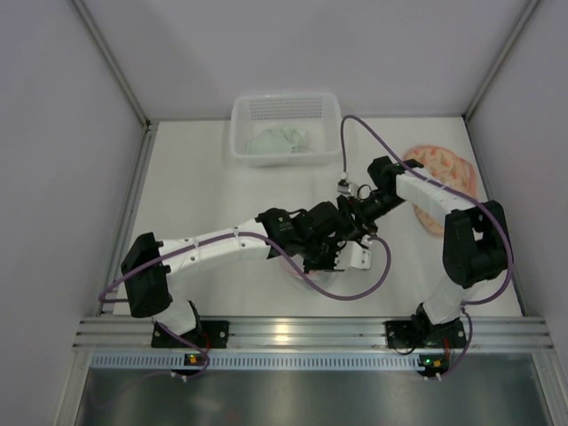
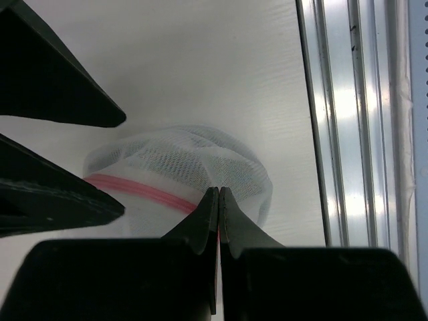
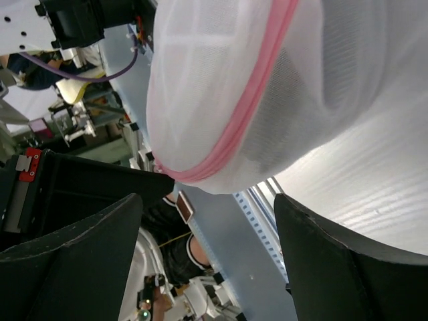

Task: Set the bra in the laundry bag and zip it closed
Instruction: Zip the zipper on the laundry bag, then move the laundry bag to the center of the board.

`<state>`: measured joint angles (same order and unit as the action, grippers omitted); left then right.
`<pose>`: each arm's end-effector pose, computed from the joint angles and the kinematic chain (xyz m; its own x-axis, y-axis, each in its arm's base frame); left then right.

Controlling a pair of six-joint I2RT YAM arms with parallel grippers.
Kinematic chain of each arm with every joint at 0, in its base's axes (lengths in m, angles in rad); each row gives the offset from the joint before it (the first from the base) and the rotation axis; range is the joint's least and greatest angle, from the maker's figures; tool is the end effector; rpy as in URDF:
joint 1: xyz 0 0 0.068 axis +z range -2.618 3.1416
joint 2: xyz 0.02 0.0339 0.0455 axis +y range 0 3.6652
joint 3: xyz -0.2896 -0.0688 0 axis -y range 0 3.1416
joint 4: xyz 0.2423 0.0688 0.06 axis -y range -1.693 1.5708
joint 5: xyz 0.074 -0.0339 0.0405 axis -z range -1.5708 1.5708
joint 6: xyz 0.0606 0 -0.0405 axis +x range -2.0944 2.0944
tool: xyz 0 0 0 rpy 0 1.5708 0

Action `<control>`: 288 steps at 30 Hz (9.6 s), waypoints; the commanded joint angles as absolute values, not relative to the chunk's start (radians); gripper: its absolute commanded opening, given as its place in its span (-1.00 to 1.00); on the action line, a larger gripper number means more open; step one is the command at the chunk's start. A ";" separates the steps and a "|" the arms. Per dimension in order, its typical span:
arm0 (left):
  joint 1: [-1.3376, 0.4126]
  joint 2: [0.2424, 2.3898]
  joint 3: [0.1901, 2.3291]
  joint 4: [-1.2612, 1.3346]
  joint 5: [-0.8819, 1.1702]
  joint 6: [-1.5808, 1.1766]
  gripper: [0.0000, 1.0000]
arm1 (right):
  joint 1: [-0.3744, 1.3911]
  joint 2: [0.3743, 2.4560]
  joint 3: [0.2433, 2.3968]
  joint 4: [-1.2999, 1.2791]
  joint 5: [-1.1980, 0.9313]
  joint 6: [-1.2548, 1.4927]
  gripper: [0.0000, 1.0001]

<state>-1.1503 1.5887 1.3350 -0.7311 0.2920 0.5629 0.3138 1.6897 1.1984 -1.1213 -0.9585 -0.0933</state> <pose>0.1261 -0.3246 0.2903 0.2136 0.7743 -0.5957 0.9758 -0.1982 0.0923 0.2622 0.1372 0.2309 -0.9327 -0.3590 -0.0346 -0.2328 0.5261 0.8180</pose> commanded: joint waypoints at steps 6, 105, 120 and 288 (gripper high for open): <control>-1.143 1.589 1.367 -0.681 0.291 0.537 -1.00 | 0.393 1.741 1.249 -1.054 -1.006 -0.054 0.60; -0.977 1.612 1.353 -0.560 0.476 0.264 -1.00 | 0.293 1.706 1.316 -1.092 -1.069 -0.113 0.42; -0.968 1.625 1.388 -0.561 0.495 0.296 -1.00 | 0.367 1.828 1.354 -1.086 -1.118 -0.115 -0.77; 0.053 1.344 1.045 -0.655 1.048 -0.095 -1.00 | 0.088 1.655 1.436 -1.006 -0.672 -0.232 0.99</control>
